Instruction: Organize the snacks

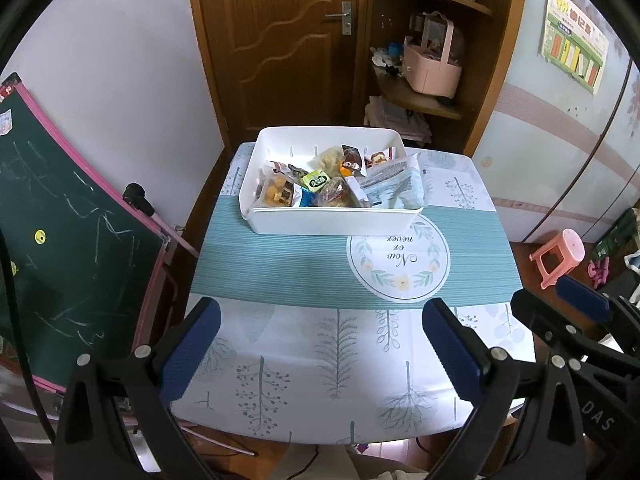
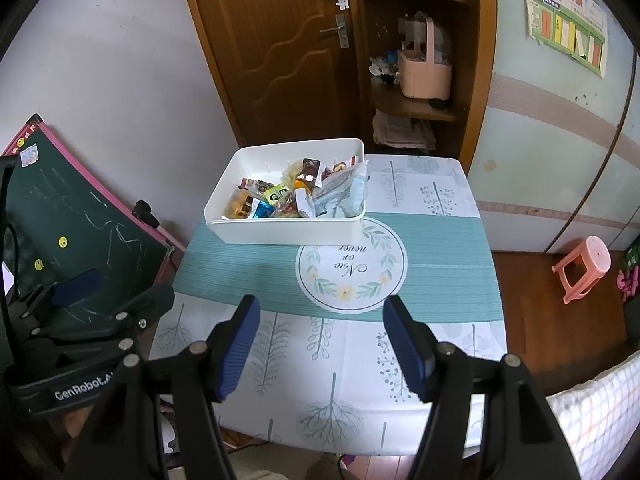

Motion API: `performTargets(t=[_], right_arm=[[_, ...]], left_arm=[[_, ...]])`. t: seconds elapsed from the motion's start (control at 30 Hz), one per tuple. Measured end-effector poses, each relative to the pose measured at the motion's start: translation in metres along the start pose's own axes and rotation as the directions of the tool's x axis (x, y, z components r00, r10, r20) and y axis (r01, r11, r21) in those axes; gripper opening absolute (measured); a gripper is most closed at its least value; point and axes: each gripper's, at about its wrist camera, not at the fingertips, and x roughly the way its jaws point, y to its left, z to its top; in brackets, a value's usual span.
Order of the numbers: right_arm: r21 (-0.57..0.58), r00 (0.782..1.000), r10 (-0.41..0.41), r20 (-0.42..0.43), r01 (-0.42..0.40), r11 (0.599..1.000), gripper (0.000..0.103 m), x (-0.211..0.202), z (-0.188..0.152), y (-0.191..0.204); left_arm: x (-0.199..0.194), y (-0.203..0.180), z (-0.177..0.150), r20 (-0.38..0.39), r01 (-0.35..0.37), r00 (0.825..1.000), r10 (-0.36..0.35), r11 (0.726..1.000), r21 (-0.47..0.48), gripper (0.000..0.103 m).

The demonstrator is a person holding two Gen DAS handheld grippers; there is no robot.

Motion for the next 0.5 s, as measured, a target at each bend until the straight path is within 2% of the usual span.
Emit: performTargets(t=[0.5], right_arm=[[0.013, 1.0, 0.006, -0.004, -0.006, 1.0, 0.064, 0.003, -0.003, 0.0]], left_arm=[[-0.001, 0.009, -0.002, -0.01, -0.001, 1.0, 0.002, 1.0, 0.004, 0.101]])
